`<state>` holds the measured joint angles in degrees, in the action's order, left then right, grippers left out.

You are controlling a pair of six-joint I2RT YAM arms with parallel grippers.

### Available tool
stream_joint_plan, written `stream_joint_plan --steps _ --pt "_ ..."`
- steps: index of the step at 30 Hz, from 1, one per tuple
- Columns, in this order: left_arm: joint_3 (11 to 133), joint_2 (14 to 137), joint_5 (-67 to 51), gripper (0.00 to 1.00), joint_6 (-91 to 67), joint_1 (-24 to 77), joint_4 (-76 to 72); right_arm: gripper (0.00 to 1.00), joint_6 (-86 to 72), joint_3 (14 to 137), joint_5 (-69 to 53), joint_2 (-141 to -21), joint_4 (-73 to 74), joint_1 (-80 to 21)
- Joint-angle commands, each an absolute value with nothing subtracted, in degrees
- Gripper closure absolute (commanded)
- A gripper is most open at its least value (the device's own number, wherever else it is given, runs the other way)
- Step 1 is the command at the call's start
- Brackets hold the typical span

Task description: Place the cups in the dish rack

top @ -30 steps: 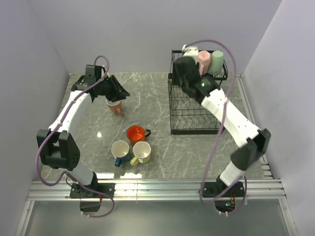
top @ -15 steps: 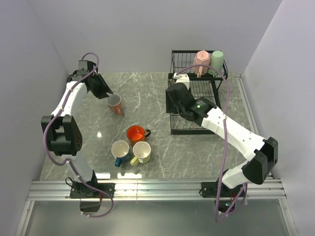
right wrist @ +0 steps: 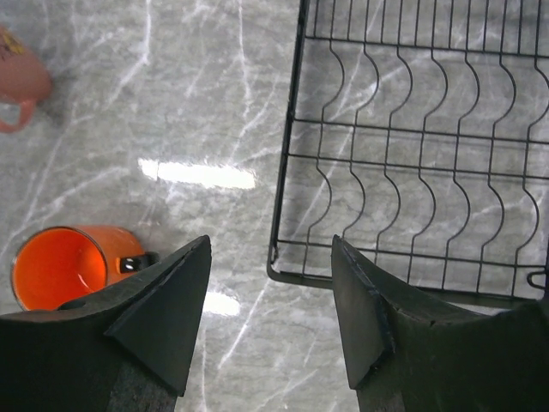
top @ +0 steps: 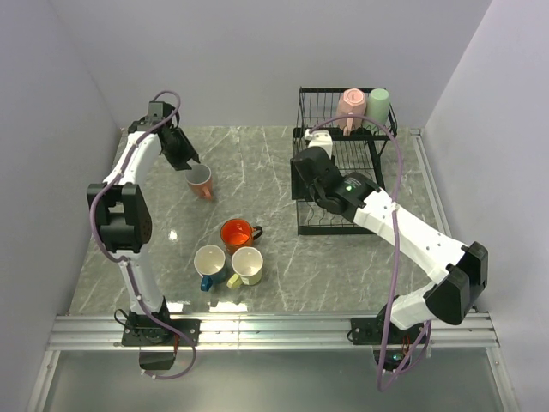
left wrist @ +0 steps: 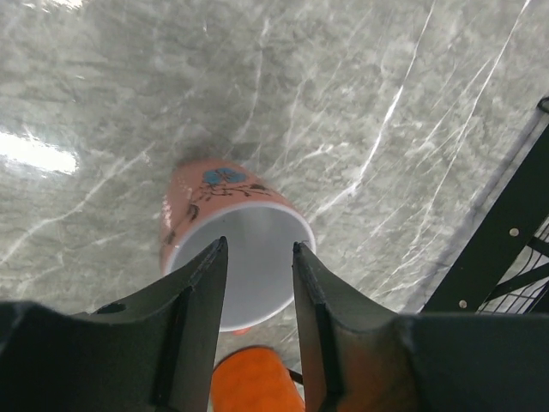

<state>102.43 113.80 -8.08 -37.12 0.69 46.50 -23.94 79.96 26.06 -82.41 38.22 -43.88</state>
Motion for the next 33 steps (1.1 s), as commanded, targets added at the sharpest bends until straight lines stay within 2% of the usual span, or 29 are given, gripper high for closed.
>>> stream_joint_plan --steps 1,20,25,28,29,31,33 --pt "106.96 114.52 -7.47 0.58 -37.26 2.63 47.81 0.35 -23.21 79.01 27.16 -80.07 37.79 -43.95" --pt "118.74 126.56 1.84 0.55 -36.74 6.59 57.12 0.34 -20.48 77.96 26.02 -81.21 37.79 -42.28" --pt "118.74 128.32 1.59 0.59 -36.39 6.77 58.01 0.34 -19.60 78.31 24.96 -82.26 37.62 -41.31" --pt "118.30 128.76 1.14 0.69 -36.12 7.12 57.83 0.34 -18.99 79.27 24.61 -83.14 37.44 -40.87" --pt "118.30 128.67 1.06 0.81 -36.04 7.21 57.92 0.34 -18.81 79.45 24.35 -83.41 37.53 -40.70" --pt "118.48 128.67 0.79 0.96 -35.95 7.29 58.09 0.35 -18.55 79.89 24.17 -83.93 37.27 -40.52" --pt "118.74 128.23 0.62 1.00 -35.95 7.29 58.18 0.35 -18.28 80.42 23.65 -84.37 37.00 -40.34"
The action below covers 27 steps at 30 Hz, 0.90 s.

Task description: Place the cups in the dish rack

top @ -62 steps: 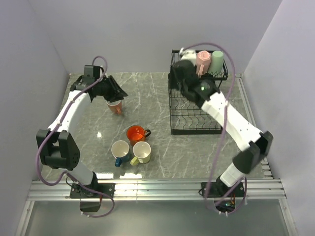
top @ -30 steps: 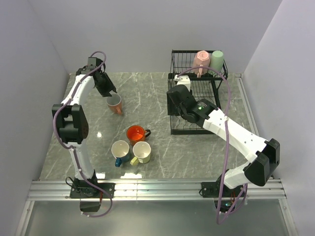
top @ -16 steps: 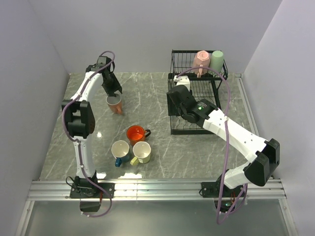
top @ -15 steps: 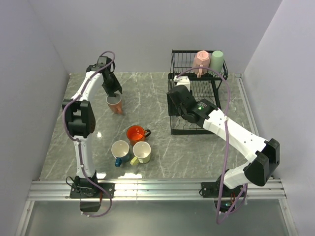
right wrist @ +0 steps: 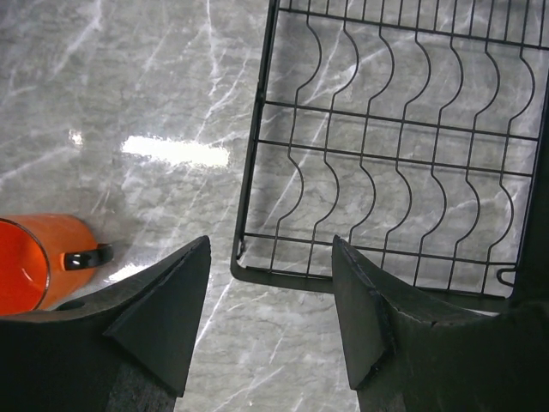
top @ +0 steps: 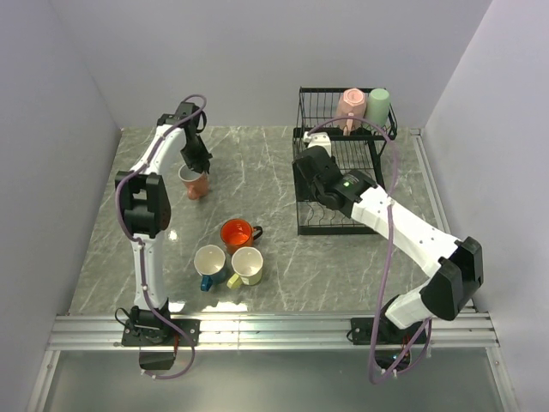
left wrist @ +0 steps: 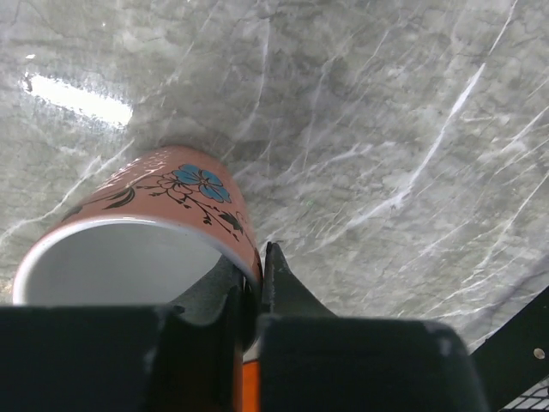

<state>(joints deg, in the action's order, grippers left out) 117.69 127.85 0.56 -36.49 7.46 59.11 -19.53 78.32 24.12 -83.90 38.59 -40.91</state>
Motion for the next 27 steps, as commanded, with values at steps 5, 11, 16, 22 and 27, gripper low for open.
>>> stream_joint_plan --steps 5,11,16,22,27 --pt "116.81 122.54 -4.99 1.00 -36.04 7.29 53.28 0.34 -19.86 82.96 17.34 -85.25 35.60 -38.41" --pt "101.54 111.11 -31.07 1.00 -46.73 4.93 27.42 0.29 -29.42 79.90 -19.91 -83.76 16.46 -28.93" --pt "88.16 105.22 -48.50 1.00 -69.50 3.52 0.20 0.23 -38.75 80.95 -33.73 -88.85 6.78 -26.46" --pt "80.88 101.44 -54.05 1.00 -95.75 2.81 -35.62 0.18 -42.36 79.54 -34.63 -88.51 2.20 -26.37" --pt "72.25 100.46 -51.59 1.00 -116.62 3.34 -57.55 0.17 -40.88 79.63 -33.23 -87.45 3.76 -26.46"
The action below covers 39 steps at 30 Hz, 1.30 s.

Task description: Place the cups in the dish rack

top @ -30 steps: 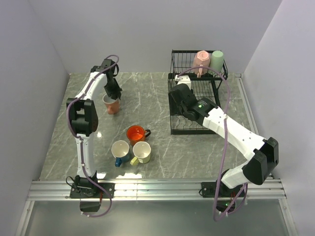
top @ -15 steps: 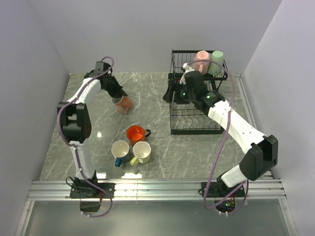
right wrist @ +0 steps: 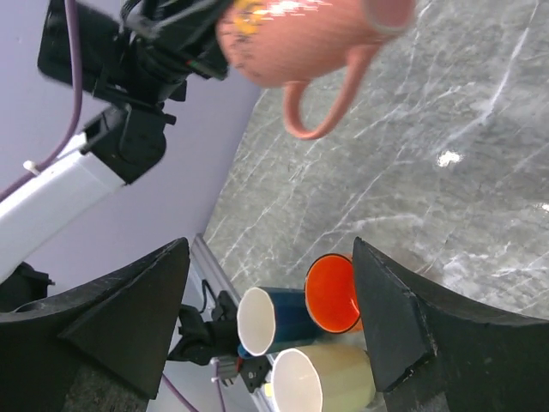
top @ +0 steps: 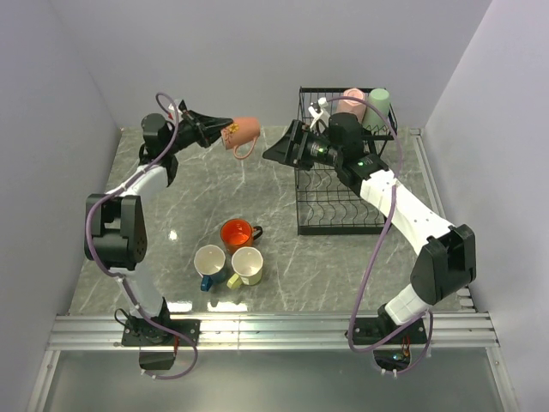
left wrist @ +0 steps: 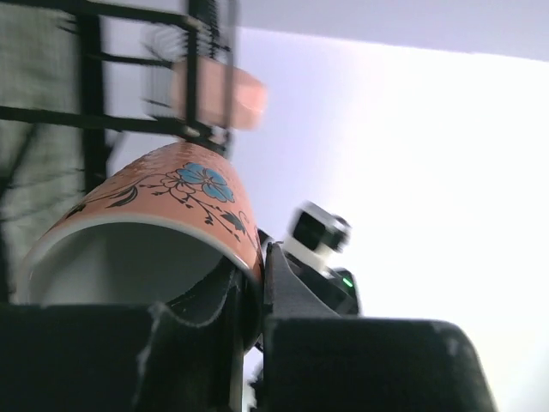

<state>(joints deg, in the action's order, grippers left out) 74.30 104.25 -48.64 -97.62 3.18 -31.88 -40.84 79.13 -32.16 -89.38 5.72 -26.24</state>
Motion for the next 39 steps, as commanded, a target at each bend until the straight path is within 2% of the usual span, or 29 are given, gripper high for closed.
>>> stream_joint_plan --steps 1,8,14,24,27,30,33,36,37,39 --pt "71.72 100.02 -51.33 1.00 -117.59 3.43 -59.48 0.17 -40.00 80.67 -32.61 -87.63 5.00 -26.46" --pt "69.70 97.47 -50.80 1.00 -120.32 4.83 -60.82 0.16 -32.87 83.50 -30.32 -89.47 9.50 -26.54" --pt "70.14 97.12 -50.27 1.00 -121.63 6.94 -61.87 0.16 -36.39 83.58 -33.92 -92.89 2.55 -27.33" --pt "70.66 99.92 -48.69 1.00 -128.57 11.16 -70.12 0.18 -39.46 93.42 -35.07 -100.72 0.18 -29.80" --pt "70.23 101.51 -48.08 1.00 -131.65 12.04 -74.17 0.26 -40.17 94.13 -34.63 -100.81 0.09 -29.80" --pt "69.44 102.56 -47.81 1.00 -134.12 12.65 -77.43 0.39 -39.99 95.27 -33.75 -100.11 -0.53 -29.71" --pt "69.52 102.57 -49.65 1.00 -132.46 13.01 -74.54 0.51 -39.64 95.36 -33.40 -98.71 -0.62 -29.71" --pt "69.79 102.92 -51.15 1.00 -130.78 13.62 -71.64 0.75 -39.55 94.75 -33.57 -97.04 -1.31 -29.53" --pt "69.79 103.09 -51.50 1.00 -130.09 13.80 -71.11 0.90 -39.64 94.57 -34.01 -96.16 -1.49 -29.44" --pt "69.70 103.53 -52.46 0.97 -129.20 14.24 -69.10 1.00 -39.64 94.05 -33.93 -95.28 -1.76 -29.36"
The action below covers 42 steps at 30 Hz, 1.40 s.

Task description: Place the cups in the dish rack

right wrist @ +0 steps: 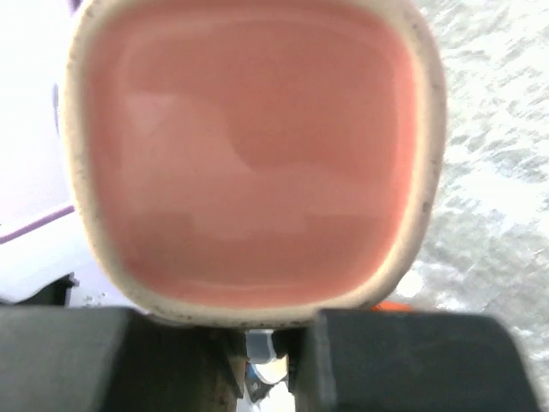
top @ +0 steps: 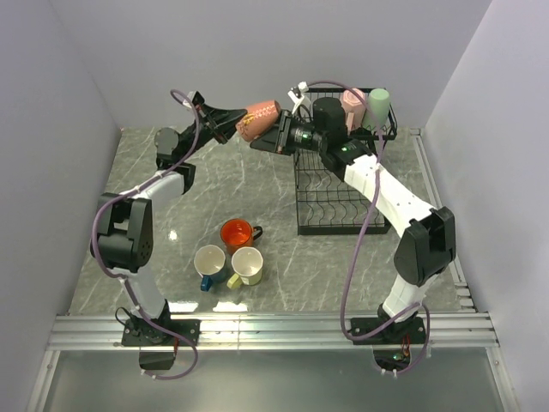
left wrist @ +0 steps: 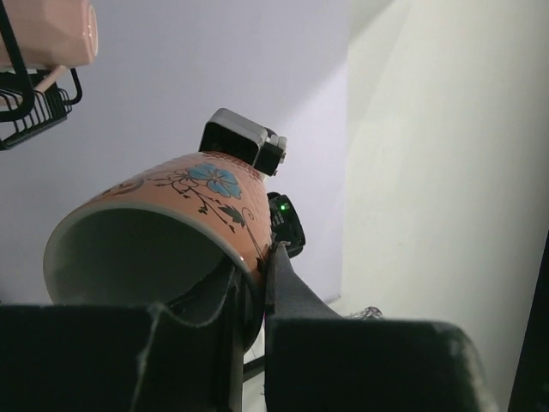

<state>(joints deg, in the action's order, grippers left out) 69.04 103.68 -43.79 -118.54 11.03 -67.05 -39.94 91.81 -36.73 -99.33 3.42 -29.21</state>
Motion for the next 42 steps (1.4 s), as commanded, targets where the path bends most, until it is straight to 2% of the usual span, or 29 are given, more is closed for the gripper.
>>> stream_joint_plan --steps 1,3,4,7,13,16,19,20,23,24,25,27,29,36,42 --pt "69.87 103.71 -52.91 0.92 -128.24 14.33 -68.39 1.00 -39.90 93.61 -33.84 -94.14 -1.84 -29.36" --pt "69.79 103.97 -53.35 0.83 -127.44 14.59 -67.24 1.00 -39.90 92.73 -33.14 -92.91 -2.20 -29.18" --pt "69.61 104.15 -53.70 0.72 -127.01 14.59 -67.06 1.00 -39.64 92.46 -32.96 -91.77 -2.20 -29.18" --pt "69.35 104.33 -54.66 0.53 -125.60 14.59 -65.92 1.00 -37.62 93.07 -30.94 -90.18 -0.44 -29.09" --pt "66.36 104.24 -55.11 0.39 -123.23 14.41 -65.13 1.00 -32.88 97.47 -23.65 -89.12 10.10 -26.81" --pt "65.13 103.01 -56.33 0.37 -118.95 13.54 -61.54 1.00 -30.25 100.71 -18.58 -89.56 15.10 -24.88" --pt "64.69 100.38 -58.35 0.37 -108.08 11.26 -48.12 1.00 -27.44 104.93 -11.47 -90.96 20.64 -23.65" --pt "64.60 99.68 -58.79 0.37 -104.71 9.16 -38.85 1.00 -26.73 106.16 -10.12 -91.14 21.70 -23.47" --pt "65.73 96.69 -57.93 0.37 -88.82 4.16 -23.01 1.00 -24.44 109.06 -1.96 -92.46 26.78 -23.47" --pt "67.31 95.90 -57.22 0.38 -83.29 3.00 -8.67 1.00 -24.00 110.12 -0.19 -92.98 28.02 -23.38" --pt "71.50 95.80 -54.08 0.38 -71.83 2.12 -0.26 1.00 -23.12 111.52 2.35 -94.64 29.60 -23.47" --pt "75.92 96.33 -49.94 0.39 -62.44 0.44 17.39 1.00 -22.15 116.61 7.81 -97.02 34.17 -23.47" --pt "79.01 96.33 -46.33 0.40 -55.21 0.09 22.22 1.00 -20.40 122.05 11.67 -101.32 38.29 -23.64" --pt "74.36 94.49 -46.58 0.46 -51.60 -3.77 25.13 1.00 -18.64 131.21 20.11 -112.13 43.06 -24.08" --pt "73.91 94.31 -45.71 0.52 -48.61 -6.24 27.86 1.00 -17.40 135.09 20.04 -116.80 43.68 -23.99"
